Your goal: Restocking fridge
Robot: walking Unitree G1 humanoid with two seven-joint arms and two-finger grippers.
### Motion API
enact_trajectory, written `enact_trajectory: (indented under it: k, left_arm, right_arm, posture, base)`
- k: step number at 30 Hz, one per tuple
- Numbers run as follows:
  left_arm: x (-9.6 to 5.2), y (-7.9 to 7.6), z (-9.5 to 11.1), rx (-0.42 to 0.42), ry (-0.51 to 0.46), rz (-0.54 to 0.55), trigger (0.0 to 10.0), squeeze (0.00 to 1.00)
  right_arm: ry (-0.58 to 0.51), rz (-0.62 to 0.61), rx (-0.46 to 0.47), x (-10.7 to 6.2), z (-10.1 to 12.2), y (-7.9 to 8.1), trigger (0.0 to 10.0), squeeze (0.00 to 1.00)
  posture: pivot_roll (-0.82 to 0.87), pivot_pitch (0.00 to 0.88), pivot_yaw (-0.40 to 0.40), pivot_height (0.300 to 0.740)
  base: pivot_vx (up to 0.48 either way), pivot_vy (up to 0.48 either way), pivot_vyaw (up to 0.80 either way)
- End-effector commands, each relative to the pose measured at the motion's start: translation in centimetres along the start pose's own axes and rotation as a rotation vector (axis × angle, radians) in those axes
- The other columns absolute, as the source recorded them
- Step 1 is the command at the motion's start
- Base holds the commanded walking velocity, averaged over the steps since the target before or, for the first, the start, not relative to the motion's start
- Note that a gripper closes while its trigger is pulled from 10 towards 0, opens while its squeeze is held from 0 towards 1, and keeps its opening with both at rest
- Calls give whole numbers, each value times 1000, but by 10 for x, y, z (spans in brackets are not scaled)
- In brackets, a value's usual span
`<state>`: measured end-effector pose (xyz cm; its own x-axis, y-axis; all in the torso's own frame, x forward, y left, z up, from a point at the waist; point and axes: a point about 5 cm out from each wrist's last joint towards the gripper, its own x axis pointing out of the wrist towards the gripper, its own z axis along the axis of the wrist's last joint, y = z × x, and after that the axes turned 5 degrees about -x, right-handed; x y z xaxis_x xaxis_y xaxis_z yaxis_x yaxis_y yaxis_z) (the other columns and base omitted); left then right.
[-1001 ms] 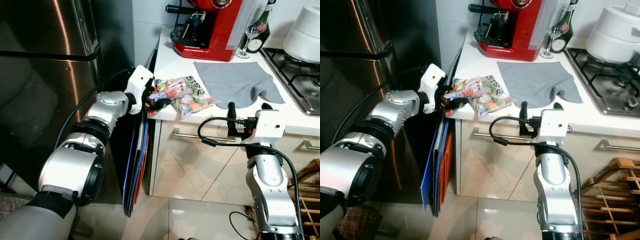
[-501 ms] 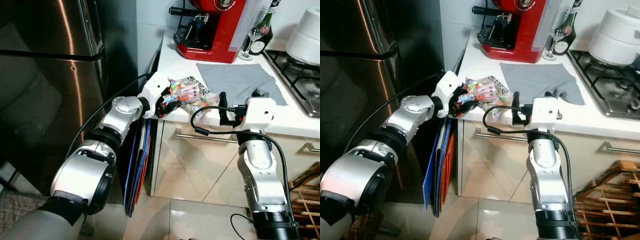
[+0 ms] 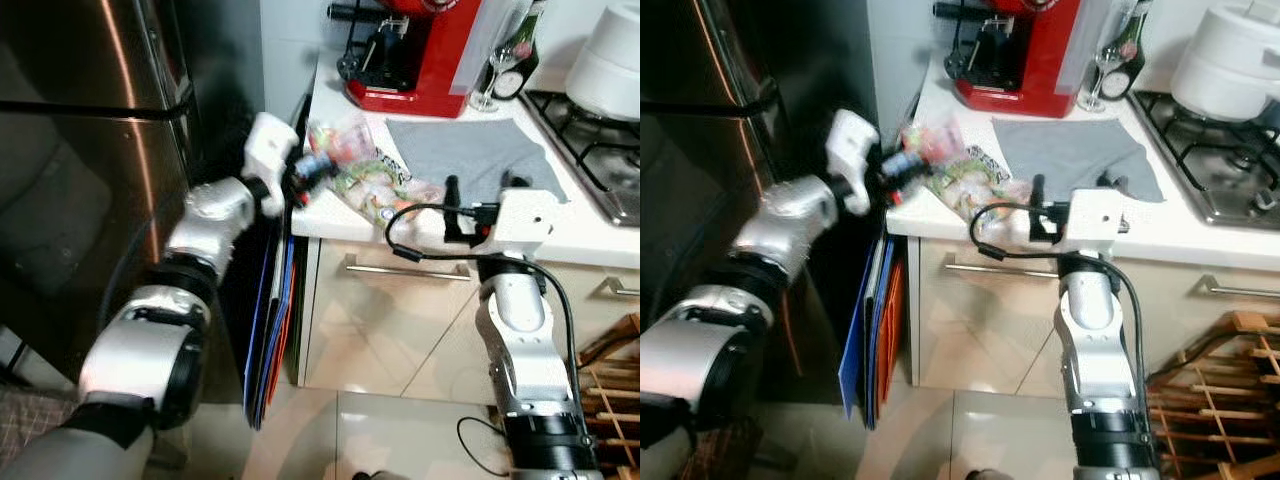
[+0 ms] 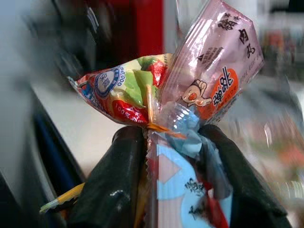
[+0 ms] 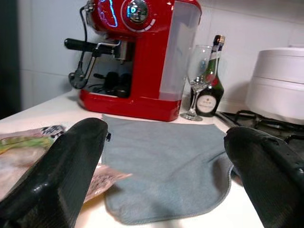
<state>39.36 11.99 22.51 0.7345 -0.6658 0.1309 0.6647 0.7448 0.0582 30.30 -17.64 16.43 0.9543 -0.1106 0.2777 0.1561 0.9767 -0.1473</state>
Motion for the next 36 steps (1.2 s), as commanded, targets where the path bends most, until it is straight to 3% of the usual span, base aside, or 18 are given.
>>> enact_trajectory:
  k: [1,3,4,5,7,9,12,13,14,15,20,26,36]
  left_arm:
    - [2,-9,16,-8,-100,-27,0,0]
    - [-1,-23,32,-50,-226,-34,0,0]
    - [-1,-23,32,-50,-226,-34,0,0]
    - [-6,-39,38,-87,-291,-20,0,0]
    - [-12,-50,35,-97,-318,3,0,0]
    - [-20,-54,23,-122,-328,96,0,0]
    - [-28,-59,8,-28,-300,208,0,0]
    - [-26,-67,10,-1,-300,197,3373,0]
    - [-24,-72,12,9,-300,185,3373,0]
    - [-21,-75,14,-3,-308,196,10000,0]
    - [-18,-78,18,-33,-297,254,10000,0]
    - [-15,-72,4,-60,-246,309,10000,0]
    - [-14,-77,0,-29,-226,270,10000,0]
  right_arm:
    - [-14,-13,-19,-1,1,-4,10000,1000]
    - [-8,-24,-23,-3,-2,-4,10000,1000]
    - [-8,-24,-23,-3,-2,-4,10000,1000]
    - [-6,-31,-26,-3,-3,-4,10000,1000]
    - [-6,-35,-29,-4,-3,-4,10000,1000]
    - [-15,-41,-46,-5,-3,-5,10000,1000]
    - [-20,-51,-69,-5,-4,-7,10000,1000]
    - [-21,-56,-84,-5,-6,-9,10000,1000]
    - [-21,-60,-95,-5,-7,-10,10000,1000]
    - [-11,-68,-100,-4,-10,-12,10000,1000]
    - [-19,-89,-103,3,-8,-15,10000,1000]
    - [-13,-88,-90,11,-12,-11,10000,1000]
    - [18,-71,-74,4,-21,-6,10000,1000]
  posture:
    - [-114,0,-22,740]
    - [-102,0,-24,740]
    - [-102,0,-24,740]
    - [-97,0,-24,740]
    - [-95,0,-26,740]
    - [-88,0,-35,740]
    - [-84,0,-41,740]
    - [-80,0,-47,740]
    - [-80,0,-47,740]
    - [-77,0,-49,740]
    - [-85,0,-49,740]
    - [-93,0,-42,740]
    - [-92,0,-41,740]
  base:
    - [0,0,0]
    - [0,0,0]
    - [0,0,0]
    - [0,0,0]
    - [0,0,0]
    - [0,0,0]
    - [0,0,0]
    - [0,0,0]
    - [0,0,0]
    - [0,0,0]
    - [0,0,0]
    - [0,0,0]
    - [-324,0,0]
